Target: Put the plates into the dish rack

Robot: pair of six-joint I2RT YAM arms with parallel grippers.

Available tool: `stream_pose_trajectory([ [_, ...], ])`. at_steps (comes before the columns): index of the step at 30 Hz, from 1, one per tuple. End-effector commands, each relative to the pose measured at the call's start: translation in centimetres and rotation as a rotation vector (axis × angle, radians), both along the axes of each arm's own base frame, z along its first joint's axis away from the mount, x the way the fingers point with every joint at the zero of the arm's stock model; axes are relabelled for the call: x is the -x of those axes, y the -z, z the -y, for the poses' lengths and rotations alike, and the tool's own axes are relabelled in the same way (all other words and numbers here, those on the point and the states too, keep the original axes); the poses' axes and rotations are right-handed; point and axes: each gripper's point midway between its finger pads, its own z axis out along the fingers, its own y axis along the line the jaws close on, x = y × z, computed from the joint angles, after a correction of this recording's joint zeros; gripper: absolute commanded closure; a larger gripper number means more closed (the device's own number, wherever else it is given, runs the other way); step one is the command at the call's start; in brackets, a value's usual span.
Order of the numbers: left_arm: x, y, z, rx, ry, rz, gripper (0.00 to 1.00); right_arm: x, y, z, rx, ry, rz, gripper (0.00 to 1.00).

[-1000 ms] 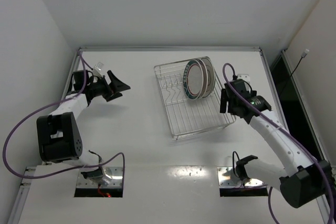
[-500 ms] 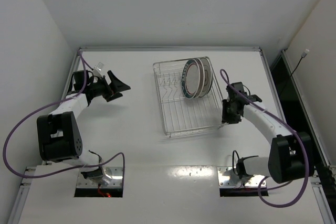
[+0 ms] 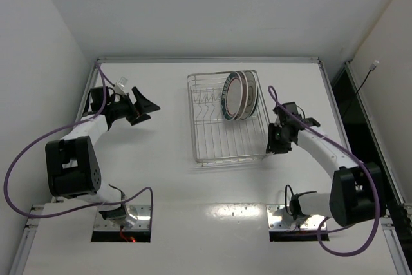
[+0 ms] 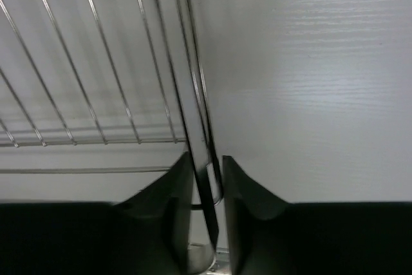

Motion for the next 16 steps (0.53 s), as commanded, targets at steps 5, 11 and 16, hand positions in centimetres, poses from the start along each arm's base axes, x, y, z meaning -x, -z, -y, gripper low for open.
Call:
stream_pose_trajectory([
  [5, -1.0, -1.8, 0.0, 0.000, 0.017, 0.068, 0.17, -2.5, -5.4, -1.8, -0.097, -0.011, 0.218, 0.35],
  [11, -1.1, -1.7, -0.1, -0.005, 0.009, 0.067, 0.17, -3.9, -11.4, -0.9, -0.081, 0.031, 0.422, 0.20],
  [16, -1.0, -1.6, -0.2, -0.022, 0.000, 0.062, 0.17, -4.4, -14.1, 0.6, -0.026, 0.082, 0.504, 0.16],
])
